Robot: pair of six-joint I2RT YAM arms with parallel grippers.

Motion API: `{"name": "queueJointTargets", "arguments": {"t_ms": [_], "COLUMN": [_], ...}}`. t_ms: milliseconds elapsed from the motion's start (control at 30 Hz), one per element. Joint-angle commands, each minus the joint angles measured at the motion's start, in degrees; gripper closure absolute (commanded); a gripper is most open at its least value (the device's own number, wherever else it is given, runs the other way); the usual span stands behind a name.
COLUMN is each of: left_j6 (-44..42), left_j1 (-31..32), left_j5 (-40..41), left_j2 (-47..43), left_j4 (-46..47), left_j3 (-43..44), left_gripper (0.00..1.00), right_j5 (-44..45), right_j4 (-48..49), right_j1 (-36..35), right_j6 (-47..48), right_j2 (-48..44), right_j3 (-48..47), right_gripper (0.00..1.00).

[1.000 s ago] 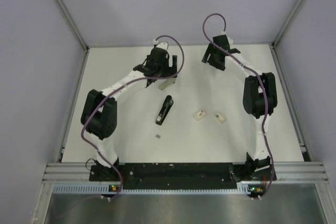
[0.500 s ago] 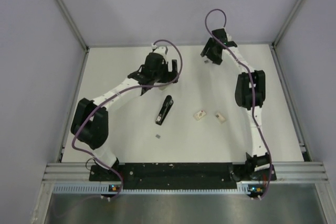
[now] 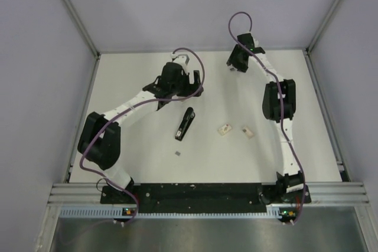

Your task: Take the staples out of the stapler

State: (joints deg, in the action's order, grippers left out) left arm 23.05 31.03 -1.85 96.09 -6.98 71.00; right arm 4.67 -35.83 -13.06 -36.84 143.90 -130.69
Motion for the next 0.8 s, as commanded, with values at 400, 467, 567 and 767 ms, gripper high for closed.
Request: {"name": "queueJointTargets", "arguments": {"t_ms": [400, 467, 567, 767], "left_j6": [0.16, 0.07, -0.20, -0.11], "left_j1": [0.18, 0.26, 0.26, 0.26], "left_j5": [-0.70, -0.61, -0.26, -0.52], "left_j2": [-2.40, -2.40, -2.14, -1.09], "left_j4": [3.91, 3.82, 3.64, 3.47], "left_j3": [0.89, 1.15, 1.68, 2.65], "left_gripper": [0.02, 0.02, 0.02, 0.02], "right_j5": [1.75, 1.57, 1.75, 0.35], "right_j4": [3.49, 4.10, 4.46, 6.13], "right_j1": [2.51, 2.69, 2.78, 2.86], "right_j6": [1.16, 1.24, 1.51, 0.54], "right_j2": [4.90, 5.34, 6.04, 6.83], "right_j3": [-6.85, -7.64, -8.96, -9.23], "right_gripper": [0.95, 1.00, 1.00, 0.92]}}
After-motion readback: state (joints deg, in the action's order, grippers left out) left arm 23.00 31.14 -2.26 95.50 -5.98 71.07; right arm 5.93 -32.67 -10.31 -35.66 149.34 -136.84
